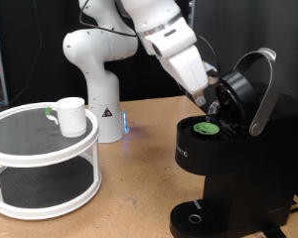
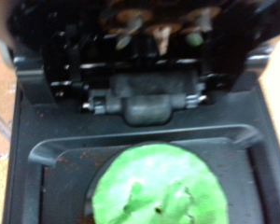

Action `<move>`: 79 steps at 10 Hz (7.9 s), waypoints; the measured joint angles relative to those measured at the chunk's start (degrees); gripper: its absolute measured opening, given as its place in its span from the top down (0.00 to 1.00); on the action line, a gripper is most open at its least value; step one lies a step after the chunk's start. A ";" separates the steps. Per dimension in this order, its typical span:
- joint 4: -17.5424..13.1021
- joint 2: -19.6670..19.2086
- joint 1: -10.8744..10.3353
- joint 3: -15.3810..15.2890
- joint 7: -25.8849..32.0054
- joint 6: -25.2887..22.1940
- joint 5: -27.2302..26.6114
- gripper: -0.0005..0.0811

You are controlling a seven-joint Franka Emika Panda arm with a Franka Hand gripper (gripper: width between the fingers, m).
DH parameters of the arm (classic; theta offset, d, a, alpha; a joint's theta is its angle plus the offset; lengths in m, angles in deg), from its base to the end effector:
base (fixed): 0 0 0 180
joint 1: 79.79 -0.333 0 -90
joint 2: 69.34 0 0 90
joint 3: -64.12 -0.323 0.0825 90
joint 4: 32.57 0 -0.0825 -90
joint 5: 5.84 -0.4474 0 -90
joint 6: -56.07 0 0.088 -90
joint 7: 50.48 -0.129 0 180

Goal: Make a cup of coffee with the keurig machine

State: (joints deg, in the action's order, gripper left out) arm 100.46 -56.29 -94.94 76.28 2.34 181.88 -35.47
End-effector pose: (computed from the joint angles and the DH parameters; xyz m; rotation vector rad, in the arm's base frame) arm 0.5384 0.0542 0.3993 -2.5573 -0.9174 -0.3887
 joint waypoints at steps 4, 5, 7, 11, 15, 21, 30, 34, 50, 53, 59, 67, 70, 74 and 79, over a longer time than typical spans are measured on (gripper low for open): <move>-5.93 0.92 0.61 3.80 1.16 -7.95 -1.09 0.01; -7.34 1.15 0.68 4.48 1.16 -9.67 -1.35 0.01; -9.93 1.46 0.71 5.68 1.16 -12.94 -2.62 0.01; -11.43 1.49 0.87 6.23 1.07 -15.34 -3.41 0.01; -11.50 1.46 -0.54 5.13 2.24 -15.01 -8.27 0.01; -11.64 -0.47 -2.15 -0.78 -1.75 -10.31 -8.39 0.01; -12.36 -1.36 -2.94 -7.56 -8.93 -4.95 -8.39 0.52; -14.26 -2.69 -3.07 -10.02 -12.89 -3.96 -8.14 0.90; -11.78 -4.23 1.98 -8.03 -11.79 -9.37 2.39 0.99; -8.23 -4.43 3.47 -6.74 -8.26 -7.70 3.78 0.99; -3.91 -4.48 5.19 -4.97 -1.81 -4.53 4.85 0.99; -2.17 -4.32 5.66 -4.45 -0.37 -2.57 4.24 0.99; -2.85 -3.34 5.66 -3.48 1.76 -1.96 -3.80 0.99; -6.90 -0.88 5.72 -1.85 1.67 -8.76 -3.78 0.99; -4.43 -0.20 5.72 -1.52 1.01 -2.45 -13.09 0.99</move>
State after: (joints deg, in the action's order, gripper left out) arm 96.03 -56.49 -89.22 74.76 3.34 179.42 -48.56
